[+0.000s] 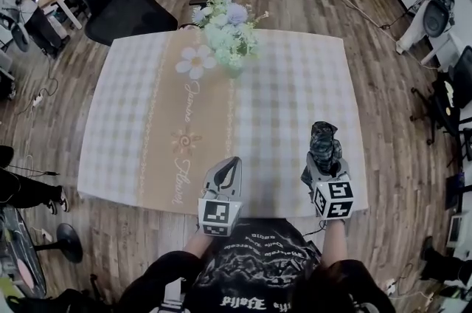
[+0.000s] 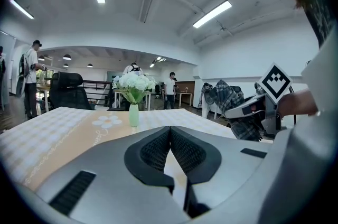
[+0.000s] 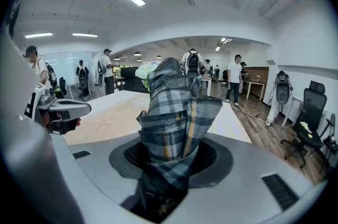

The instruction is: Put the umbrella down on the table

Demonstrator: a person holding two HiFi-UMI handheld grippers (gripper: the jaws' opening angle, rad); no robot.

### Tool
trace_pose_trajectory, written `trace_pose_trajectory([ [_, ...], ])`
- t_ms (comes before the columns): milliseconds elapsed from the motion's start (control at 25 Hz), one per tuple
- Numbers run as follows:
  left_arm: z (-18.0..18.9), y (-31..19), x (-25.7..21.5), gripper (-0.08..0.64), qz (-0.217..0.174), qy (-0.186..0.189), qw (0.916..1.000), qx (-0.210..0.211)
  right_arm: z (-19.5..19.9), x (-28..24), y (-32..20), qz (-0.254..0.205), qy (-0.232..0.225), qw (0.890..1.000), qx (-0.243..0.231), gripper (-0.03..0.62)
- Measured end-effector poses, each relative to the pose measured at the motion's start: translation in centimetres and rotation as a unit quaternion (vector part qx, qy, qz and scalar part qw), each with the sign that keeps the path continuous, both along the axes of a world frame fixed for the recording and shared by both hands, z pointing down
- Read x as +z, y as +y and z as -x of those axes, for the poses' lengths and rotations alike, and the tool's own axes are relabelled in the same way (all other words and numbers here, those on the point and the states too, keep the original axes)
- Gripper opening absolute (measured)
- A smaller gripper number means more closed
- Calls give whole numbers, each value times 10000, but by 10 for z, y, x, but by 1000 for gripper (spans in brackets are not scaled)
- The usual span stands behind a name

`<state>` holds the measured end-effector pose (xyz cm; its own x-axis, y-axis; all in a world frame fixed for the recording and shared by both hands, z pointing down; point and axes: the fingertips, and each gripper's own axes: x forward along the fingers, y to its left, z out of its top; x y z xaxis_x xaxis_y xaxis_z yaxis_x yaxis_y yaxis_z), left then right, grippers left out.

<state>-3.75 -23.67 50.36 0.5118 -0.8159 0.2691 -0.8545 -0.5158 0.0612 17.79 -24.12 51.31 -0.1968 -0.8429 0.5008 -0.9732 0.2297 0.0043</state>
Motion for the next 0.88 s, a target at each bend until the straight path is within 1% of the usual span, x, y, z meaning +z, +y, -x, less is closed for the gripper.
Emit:
trace_pose_trajectory([
  [200, 3, -7, 1, 20, -10, -43, 9998, -181, 9, 10, -31, 232, 114, 9984, -501, 187],
  [400, 3, -6, 4, 18, 6, -87, 9990, -438, 21, 24, -58, 550, 334, 9923, -1059, 189],
  [560, 17, -8, 6, 18, 26, -136, 9981, -594, 42, 31, -83, 759, 256, 9879, -1330, 189],
  [760, 25, -11, 9, 19, 82, -187, 9969, -753, 63, 44, -110, 1029, 473, 9764, -1838, 190],
  [880, 26, -13, 9, 19, 126, -216, 9967, -772, 73, 57, -121, 1328, 608, 9675, -2066, 190],
])
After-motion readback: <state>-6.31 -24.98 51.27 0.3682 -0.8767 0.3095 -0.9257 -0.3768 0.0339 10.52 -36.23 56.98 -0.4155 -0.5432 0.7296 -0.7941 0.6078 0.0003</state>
